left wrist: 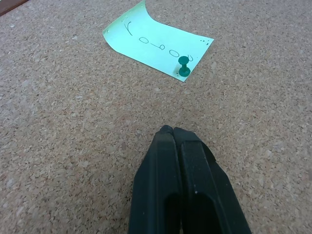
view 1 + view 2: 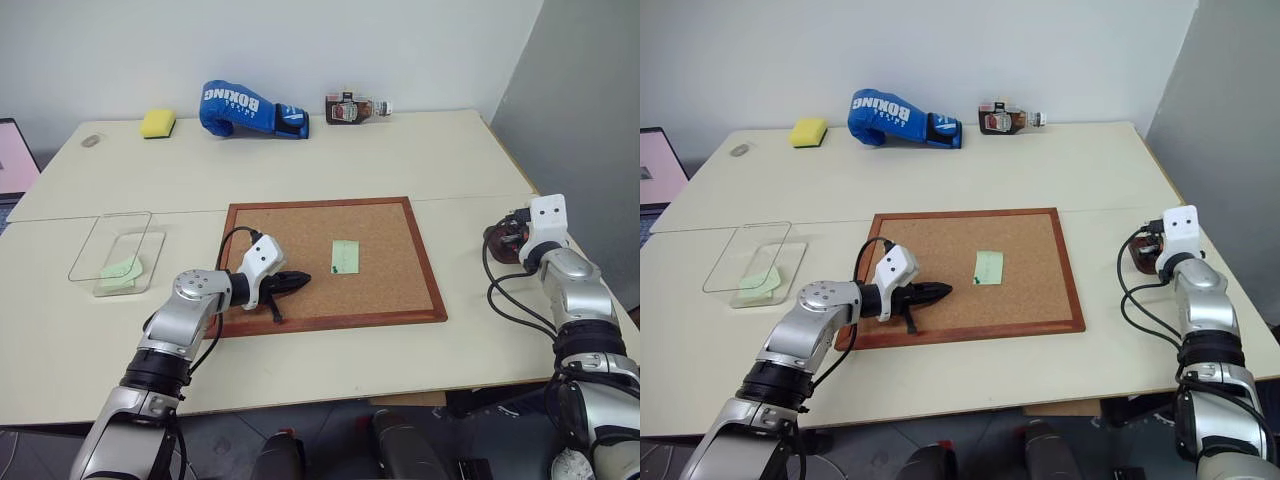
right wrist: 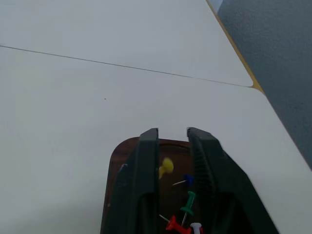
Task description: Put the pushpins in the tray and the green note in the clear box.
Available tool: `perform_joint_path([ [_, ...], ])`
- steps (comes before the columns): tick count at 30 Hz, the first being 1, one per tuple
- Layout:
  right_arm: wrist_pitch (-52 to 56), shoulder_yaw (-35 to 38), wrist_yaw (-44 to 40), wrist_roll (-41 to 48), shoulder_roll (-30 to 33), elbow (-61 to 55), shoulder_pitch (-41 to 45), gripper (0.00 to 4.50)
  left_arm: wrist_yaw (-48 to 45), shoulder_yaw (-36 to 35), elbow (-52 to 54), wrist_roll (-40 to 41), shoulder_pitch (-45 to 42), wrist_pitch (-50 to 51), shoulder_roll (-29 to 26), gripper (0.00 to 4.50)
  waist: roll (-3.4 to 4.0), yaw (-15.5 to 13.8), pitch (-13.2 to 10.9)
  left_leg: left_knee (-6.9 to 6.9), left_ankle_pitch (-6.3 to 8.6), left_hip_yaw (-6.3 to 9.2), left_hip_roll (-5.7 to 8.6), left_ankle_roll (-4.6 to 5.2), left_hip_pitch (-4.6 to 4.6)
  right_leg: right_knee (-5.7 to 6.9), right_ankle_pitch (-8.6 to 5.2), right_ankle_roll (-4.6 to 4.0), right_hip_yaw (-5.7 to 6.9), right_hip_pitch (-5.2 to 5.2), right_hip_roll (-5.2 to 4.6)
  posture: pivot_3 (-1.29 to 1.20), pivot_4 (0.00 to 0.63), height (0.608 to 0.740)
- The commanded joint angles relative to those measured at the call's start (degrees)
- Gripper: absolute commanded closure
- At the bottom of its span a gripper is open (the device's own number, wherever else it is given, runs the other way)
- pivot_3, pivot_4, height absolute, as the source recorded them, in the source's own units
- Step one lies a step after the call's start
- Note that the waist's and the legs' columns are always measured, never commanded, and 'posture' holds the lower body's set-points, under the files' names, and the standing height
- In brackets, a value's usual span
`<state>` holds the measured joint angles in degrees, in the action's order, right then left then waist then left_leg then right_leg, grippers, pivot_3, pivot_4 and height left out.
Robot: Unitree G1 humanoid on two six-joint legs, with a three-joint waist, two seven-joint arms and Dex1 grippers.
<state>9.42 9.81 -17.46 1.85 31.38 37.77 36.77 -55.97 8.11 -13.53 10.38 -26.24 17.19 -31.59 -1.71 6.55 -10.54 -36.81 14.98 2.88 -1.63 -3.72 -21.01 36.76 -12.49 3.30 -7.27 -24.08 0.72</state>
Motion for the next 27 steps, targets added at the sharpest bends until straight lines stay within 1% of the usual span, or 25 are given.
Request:
perform_joint_path([
  [1, -3.4, -0.5, 0.4, -1.5, 1.7, 2.0, 1.5, 2.43, 1.2, 0.5, -1.3, -2.0, 1.7, 1.8, -1.0, 4.50, 0.00, 0.0, 0.0, 0.00, 0.00, 0.00, 0.00, 0.00, 0.00, 0.00, 0.00, 0.00, 0.00, 0.00, 0.00, 0.00, 0.150, 0.740],
  [2, -3.8, -0.6, 0.5, -1.8, 1.9, 2.5, 1.5, 2.19, 1.3, 0.5, -1.2, -2.0, 1.8, 1.9, -1.1, 4.50, 0.00, 0.1, 0.0, 0.00, 0.00, 0.00, 0.00, 0.00, 0.00, 0.00, 0.00, 0.00, 0.00, 0.00, 0.00, 0.00, 0.150, 0.740],
  [3, -4.1, -0.7, 0.6, -1.9, 1.9, 2.9, 1.6, 2.04, 1.3, 0.5, -1.1, -2.0, 1.9, 1.9, -1.2, 4.50, 0.00, 0.1, 0.0, 0.00, 0.00, 0.00, 0.00, 0.00, 0.00, 0.00, 0.00, 0.00, -0.01, 0.00, 0.00, 0.00, 0.150, 0.740],
  [5, -4.6, -0.6, 0.9, -2.0, 1.9, 3.5, 1.7, 1.50, 1.3, 0.5, -0.9, -2.0, 2.0, 1.9, -1.2, 4.50, 0.00, 0.1, 0.0, 0.01, 0.00, -0.01, 0.00, 0.00, 0.01, 0.00, 0.00, 0.00, -0.01, -0.01, 0.00, 0.00, 0.150, 0.740],
  [7, -5.1, -0.6, 1.0, -2.2, 2.0, 3.9, 1.8, 1.14, 1.4, 0.5, -0.8, -2.0, 2.1, 2.0, -1.2, 4.50, 0.00, 0.1, 0.0, 0.02, 0.00, 0.00, 0.00, 0.00, 0.01, 0.00, 0.00, 0.00, -0.01, -0.01, 0.00, 0.00, 0.150, 0.740],
  [9, -5.6, -0.5, 1.4, -2.2, 1.9, 3.4, 1.7, 0.79, 1.3, 0.5, -0.8, -2.0, 2.1, 2.0, -1.3, 4.50, 0.00, 0.1, 0.0, 0.02, 0.00, 0.00, 0.00, 0.00, 0.00, 0.00, 0.00, 0.00, -0.01, -0.01, 0.00, 0.00, 0.150, 0.740],
  [10, -5.9, -0.4, 1.2, -1.9, 1.8, 2.5, 1.5, 0.50, 1.3, 0.5, -0.8, -2.0, 2.1, 2.0, -1.3, 4.50, 0.00, 0.1, 0.0, 0.02, 0.00, 0.00, 0.00, 0.00, 0.00, 0.00, 0.00, 0.00, -0.01, -0.01, 0.00, 0.00, 0.150, 0.740],
  [12, -6.5, -0.4, 0.2, -1.2, 1.4, 0.3, 1.0, 0.11, 1.3, 0.5, -0.9, -1.9, 2.0, 2.0, -1.2, 4.50, 0.01, 0.1, 0.0, 0.02, 0.00, 0.00, 0.00, 0.00, 0.01, 0.00, 0.00, 0.00, -0.01, -0.01, 0.00, 0.00, 0.150, 0.740],
  [15, -4.8, -0.8, -4.8, 2.2, -0.5, -6.8, -0.9, 0.11, 1.3, 0.6, -0.9, -1.9, 1.9, 2.0, -1.1, 4.50, 0.01, 0.2, 0.0, 0.02, 0.00, 0.00, 0.00, 0.00, 0.01, 0.01, 0.00, 0.00, -0.02, -0.01, 0.00, 0.00, 0.150, 0.740],
  [18, 4.2, -3.9, -12.6, 9.5, -4.3, -20.4, -4.6, 0.11, 1.3, 0.7, -1.0, -2.0, 1.8, 2.0, -0.9, 4.50, 0.01, 0.2, 0.0, 0.04, 0.00, 0.03, -0.02, 0.00, 0.04, 0.03, 0.00, 0.00, -0.01, 0.01, 0.03, 0.00, 0.150, 0.740],
  [20, 8.4, -6.4, -15.6, 12.4, -6.3, -27.5, -6.5, 0.11, 1.3, 0.8, -1.1, -2.0, 1.6, 2.0, -0.8, 4.50, 0.01, 0.2, 0.0, 0.05, 0.00, 0.05, -0.03, 0.00, 0.05, 0.05, 0.00, 0.00, 0.00, 0.00, 0.05, 0.00, 0.150, 0.740],
  [22, 11.7, -8.6, -17.2, 13.9, -7.8, -32.7, -7.8, 0.11, 1.4, 0.7, -1.4, -1.9, 1.4, 2.1, -0.7, 4.50, 0.04, 0.1, 0.0, 0.05, 0.00, 0.09, -0.04, 0.00, 0.05, 0.07, 0.00, 0.00, 0.02, 0.00, 0.06, 0.00, 0.150, 0.740],
  [24, 13.7, -13.3, -18.8, 14.3, -10.4, -37.2, -8.8, 0.11, 1.5, 0.4, -1.8, -1.9, 1.4, 2.1, -1.0, 4.50, 0.05, 0.0, 0.0, 0.05, 0.00, 0.10, -0.04, 0.00, 0.00, 0.06, 0.00, 0.00, 0.02, -0.04, 0.06, 0.00, 0.150, 0.740],
  [27, 13.5, -19.4, -20.0, 11.9, -13.0, -38.9, -8.7, 0.11, 1.7, 0.0, -2.2, -1.8, 1.4, 2.2, -1.2, 4.50, 0.05, 0.0, 0.0, 0.05, 0.00, 0.10, -0.04, -0.01, 0.00, 0.04, -0.01, -0.01, 0.03, -0.06, 0.06, 0.00, 0.150, 0.740],
])
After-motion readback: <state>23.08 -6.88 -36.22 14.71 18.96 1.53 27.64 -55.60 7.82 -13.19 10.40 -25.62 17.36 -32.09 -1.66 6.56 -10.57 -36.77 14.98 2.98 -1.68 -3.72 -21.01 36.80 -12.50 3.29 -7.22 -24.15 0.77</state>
